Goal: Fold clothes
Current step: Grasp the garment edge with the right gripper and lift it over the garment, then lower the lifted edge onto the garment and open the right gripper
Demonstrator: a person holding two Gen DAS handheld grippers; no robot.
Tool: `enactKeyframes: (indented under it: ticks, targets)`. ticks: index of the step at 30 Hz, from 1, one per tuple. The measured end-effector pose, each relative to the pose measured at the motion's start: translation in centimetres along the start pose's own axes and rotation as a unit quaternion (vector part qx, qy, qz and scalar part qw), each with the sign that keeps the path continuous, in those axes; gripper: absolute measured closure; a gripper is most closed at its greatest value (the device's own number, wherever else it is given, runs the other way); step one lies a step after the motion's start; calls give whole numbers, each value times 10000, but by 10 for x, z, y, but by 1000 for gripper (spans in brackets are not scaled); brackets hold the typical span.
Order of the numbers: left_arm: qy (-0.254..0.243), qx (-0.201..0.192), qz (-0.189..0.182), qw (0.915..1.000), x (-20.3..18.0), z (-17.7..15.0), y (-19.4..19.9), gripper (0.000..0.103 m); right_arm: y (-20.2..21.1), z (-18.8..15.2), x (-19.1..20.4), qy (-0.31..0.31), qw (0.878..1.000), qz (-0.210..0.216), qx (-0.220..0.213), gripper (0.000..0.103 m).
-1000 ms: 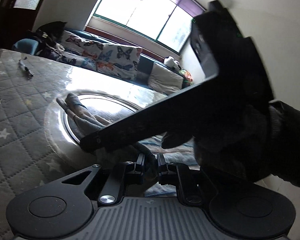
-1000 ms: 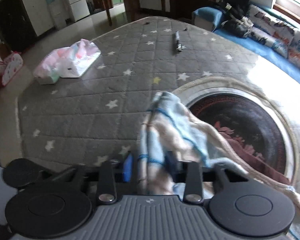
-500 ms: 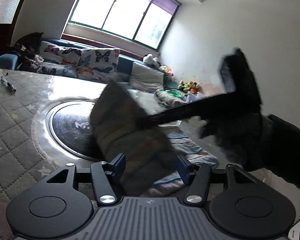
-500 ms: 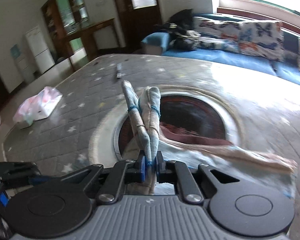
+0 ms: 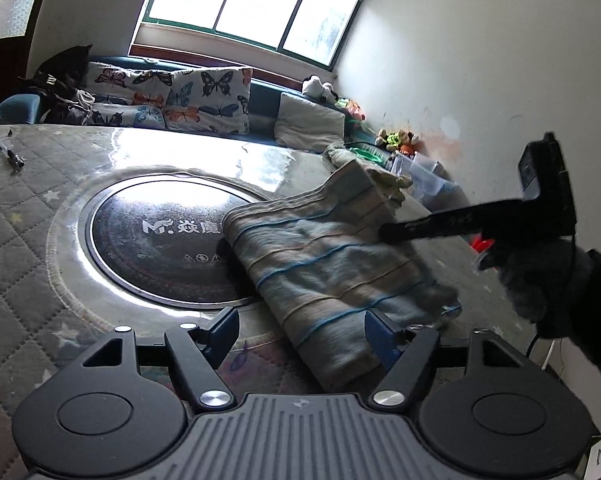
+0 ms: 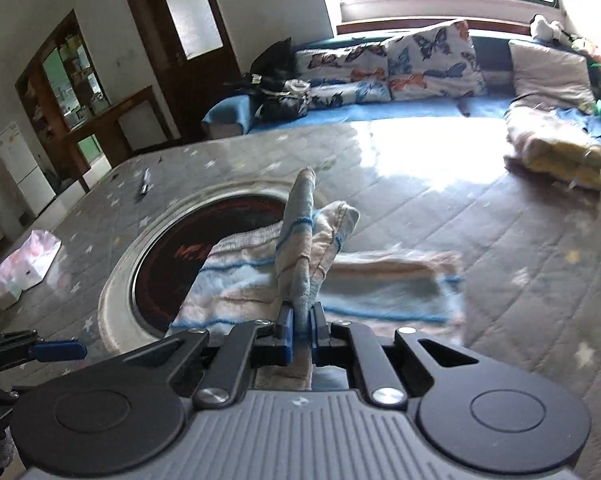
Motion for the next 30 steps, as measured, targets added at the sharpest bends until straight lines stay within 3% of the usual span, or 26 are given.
enactKeyframes:
  ticks: [10, 19, 22, 25, 28, 30]
  targets:
    - [-121, 202, 91, 9997, -7, 8, -26, 28, 13, -8, -43, -323, 9989, -352, -33, 96]
    - [-226, 332, 130, 9991, -11, 8, -37, 28, 18, -3, -46, -203, 9983, -507, -187, 96]
    - [-219, 345, 136, 9991, -10, 8, -40, 28, 7, -4, -50, -35, 9966, -819, -99, 94]
    - [-295, 359, 134, 9988, -11, 7, -42, 28, -2, -12, -62, -273, 9941, -1045, -5, 92]
    - [-408, 353, 94, 9985, -16, 10, -46, 30, 7, -12, -64, -284, 9933, -1106, -158, 89]
    - [-485, 323, 44, 9983, -21, 13, -51, 37, 14, -6, -57, -131, 9945, -995, -293, 85]
Point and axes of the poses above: each gripper's, at about its wrist camera, not at the fingertips, and y roughly against the way its jaws point, x to its left, z to its top, the point moved 1 cm from there along -y, roughly the way its jaws point, and after that the axes turned 3 degrees about y, right-handed, at the moved point
